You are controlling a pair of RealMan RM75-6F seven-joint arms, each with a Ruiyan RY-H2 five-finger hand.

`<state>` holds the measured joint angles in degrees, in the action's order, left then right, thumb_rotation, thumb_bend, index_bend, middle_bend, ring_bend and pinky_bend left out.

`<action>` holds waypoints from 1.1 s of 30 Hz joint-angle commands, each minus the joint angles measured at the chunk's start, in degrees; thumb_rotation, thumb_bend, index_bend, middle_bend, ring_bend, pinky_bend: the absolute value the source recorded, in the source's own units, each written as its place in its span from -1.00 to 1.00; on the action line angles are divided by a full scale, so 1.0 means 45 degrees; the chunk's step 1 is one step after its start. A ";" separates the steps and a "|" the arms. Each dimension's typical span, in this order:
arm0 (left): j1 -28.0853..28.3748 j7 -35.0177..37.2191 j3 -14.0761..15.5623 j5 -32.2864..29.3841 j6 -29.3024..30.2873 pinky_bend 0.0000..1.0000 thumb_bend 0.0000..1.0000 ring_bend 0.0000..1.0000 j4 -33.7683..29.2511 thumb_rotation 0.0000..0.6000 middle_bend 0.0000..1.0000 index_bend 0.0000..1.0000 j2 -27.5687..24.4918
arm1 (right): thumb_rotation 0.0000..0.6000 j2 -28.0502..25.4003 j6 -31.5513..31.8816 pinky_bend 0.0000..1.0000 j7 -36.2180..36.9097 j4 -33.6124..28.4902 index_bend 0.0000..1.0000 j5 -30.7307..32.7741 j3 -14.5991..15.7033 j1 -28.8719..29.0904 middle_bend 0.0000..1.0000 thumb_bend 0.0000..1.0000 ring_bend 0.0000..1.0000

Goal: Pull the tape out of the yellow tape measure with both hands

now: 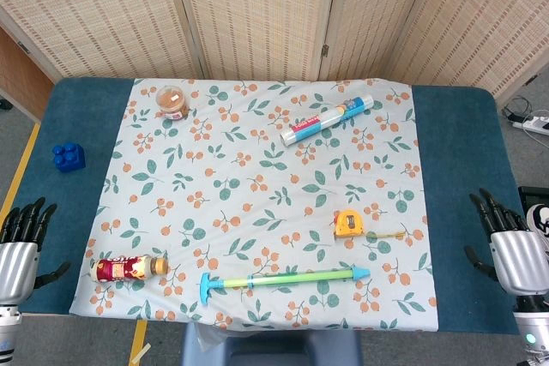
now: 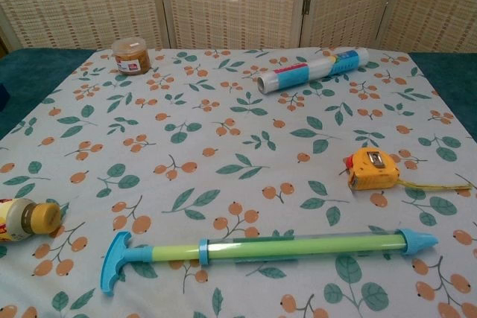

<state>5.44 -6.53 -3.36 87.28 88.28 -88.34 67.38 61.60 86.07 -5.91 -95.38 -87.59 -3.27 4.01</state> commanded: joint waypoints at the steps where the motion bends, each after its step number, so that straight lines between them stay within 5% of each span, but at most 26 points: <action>1: 0.0051 -0.0183 0.0073 -0.0205 -0.0359 -1.00 -0.66 -0.97 -0.0096 1.00 -1.00 -1.00 -0.0046 | 1.00 0.0046 -0.0139 -0.57 -0.0012 0.0028 -1.00 0.0044 0.0026 0.0046 -0.84 -0.32 -0.65; 13: 0.0041 -0.0188 -0.0049 -0.0307 -0.0225 -1.00 -0.66 -0.96 -0.0128 1.00 -1.00 -1.00 0.0061 | 1.00 0.0146 -0.0342 -0.57 -0.0067 0.0034 -1.00 -0.0065 -0.0002 0.0239 -0.82 -0.32 -0.63; 22: -0.0015 -0.0251 0.0007 -0.0218 -0.0129 -1.00 -0.66 -0.96 -0.0294 1.00 -1.00 -0.99 0.0012 | 1.00 0.0511 -0.2628 -0.56 -0.0963 -0.0122 -1.00 0.0460 -0.0201 0.1601 -0.81 -0.33 -0.62; 33: -0.0167 -0.0291 0.0100 -0.0110 0.0052 -1.00 -0.66 -0.97 -0.0626 1.00 -1.00 -0.99 -0.0193 | 1.00 0.2471 -0.6054 -0.56 -0.2370 0.1174 -1.00 0.1183 -0.0407 0.4038 -0.81 -0.33 -0.62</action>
<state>4.72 -7.79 -2.93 86.81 88.52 -91.12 66.55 70.70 61.01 -15.10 -91.84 -82.69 -4.98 20.23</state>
